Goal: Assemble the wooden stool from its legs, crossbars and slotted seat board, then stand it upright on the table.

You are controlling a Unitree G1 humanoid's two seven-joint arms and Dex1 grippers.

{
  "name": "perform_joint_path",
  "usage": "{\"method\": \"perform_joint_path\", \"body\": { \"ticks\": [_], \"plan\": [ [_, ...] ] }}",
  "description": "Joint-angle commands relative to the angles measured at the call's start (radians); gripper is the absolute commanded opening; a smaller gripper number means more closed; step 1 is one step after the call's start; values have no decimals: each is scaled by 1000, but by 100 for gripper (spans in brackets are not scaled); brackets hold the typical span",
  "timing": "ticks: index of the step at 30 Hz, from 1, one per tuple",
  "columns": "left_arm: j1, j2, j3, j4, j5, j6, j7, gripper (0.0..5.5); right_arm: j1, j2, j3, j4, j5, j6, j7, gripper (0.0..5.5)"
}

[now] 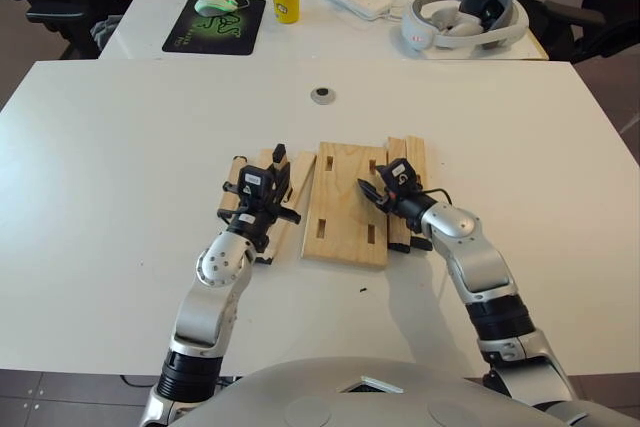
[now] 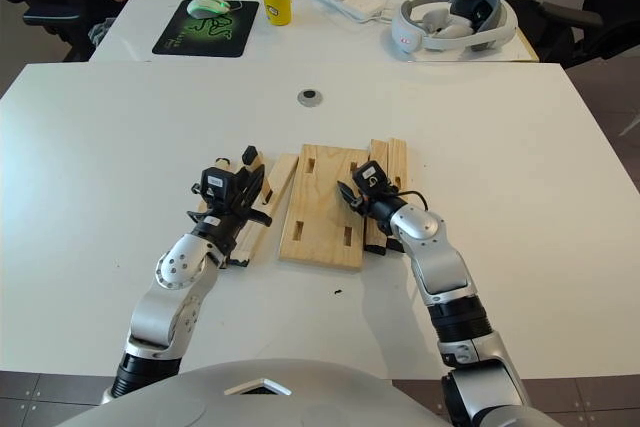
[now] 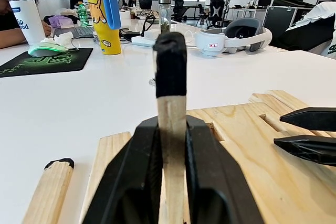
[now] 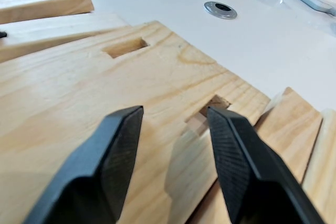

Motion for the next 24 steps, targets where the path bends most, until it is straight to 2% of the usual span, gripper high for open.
{"method": "perform_joint_path", "body": {
  "ticks": [1,12,17,22,24],
  "plan": [
    [30,-2,-21,57,9,25,-14,79,14,-2,19,45,-7,28,19,225],
    [-33,-20,33,22,-20,-76,-43,243,16,12,16,62,-6,11,12,225],
    [-103,-1,66,-79,-63,-55,-83,319,38,31,2,84,-8,-14,-17,225],
    [-280,22,142,-227,-131,55,-82,319,39,64,-10,116,-10,-51,-51,225],
    [-380,21,181,-247,-188,142,-71,291,32,75,-17,128,-12,-63,-63,225]
  ]
}}
